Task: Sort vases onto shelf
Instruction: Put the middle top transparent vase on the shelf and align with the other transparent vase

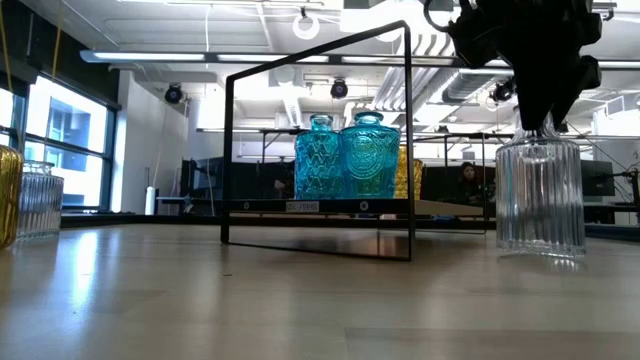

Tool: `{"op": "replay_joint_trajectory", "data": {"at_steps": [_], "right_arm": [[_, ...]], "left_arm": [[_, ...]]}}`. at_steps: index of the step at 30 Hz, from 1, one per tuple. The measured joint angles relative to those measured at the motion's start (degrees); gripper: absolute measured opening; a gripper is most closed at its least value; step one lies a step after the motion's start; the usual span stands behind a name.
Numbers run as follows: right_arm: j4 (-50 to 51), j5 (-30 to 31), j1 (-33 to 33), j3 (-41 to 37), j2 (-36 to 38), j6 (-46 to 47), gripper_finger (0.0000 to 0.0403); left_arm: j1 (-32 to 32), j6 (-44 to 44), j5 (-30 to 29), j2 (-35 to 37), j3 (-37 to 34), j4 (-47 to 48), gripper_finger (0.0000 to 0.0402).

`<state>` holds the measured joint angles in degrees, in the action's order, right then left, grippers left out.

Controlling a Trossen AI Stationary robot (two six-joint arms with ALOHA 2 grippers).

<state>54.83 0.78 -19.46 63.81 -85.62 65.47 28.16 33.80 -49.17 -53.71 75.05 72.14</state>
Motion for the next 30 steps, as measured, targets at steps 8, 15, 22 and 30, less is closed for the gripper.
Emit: {"op": "replay_joint_trajectory", "data": {"at_steps": [8, 15, 22, 30], "right_arm": [[1.28, -0.43, 0.00, 0.51, -0.19, -0.09, 0.0093], [11.05, -1.56, 1.58, 3.85, -0.37, -3.00, 0.0091], [17.65, 0.24, 4.59, 7.92, -0.31, -7.70, 0.0091], [25.23, 5.31, 10.37, 13.07, -0.24, -14.29, 0.0092]], "left_arm": [[0.02, 0.00, 0.20, 0.00, 0.00, 0.00, 0.0060], [0.02, 0.00, 0.20, 0.01, 0.00, 0.02, 0.0060], [0.02, 0.00, 0.20, 0.01, 0.00, 0.02, 0.0060], [0.02, 0.00, 0.20, 0.00, 0.00, 0.02, 0.0060]]}}
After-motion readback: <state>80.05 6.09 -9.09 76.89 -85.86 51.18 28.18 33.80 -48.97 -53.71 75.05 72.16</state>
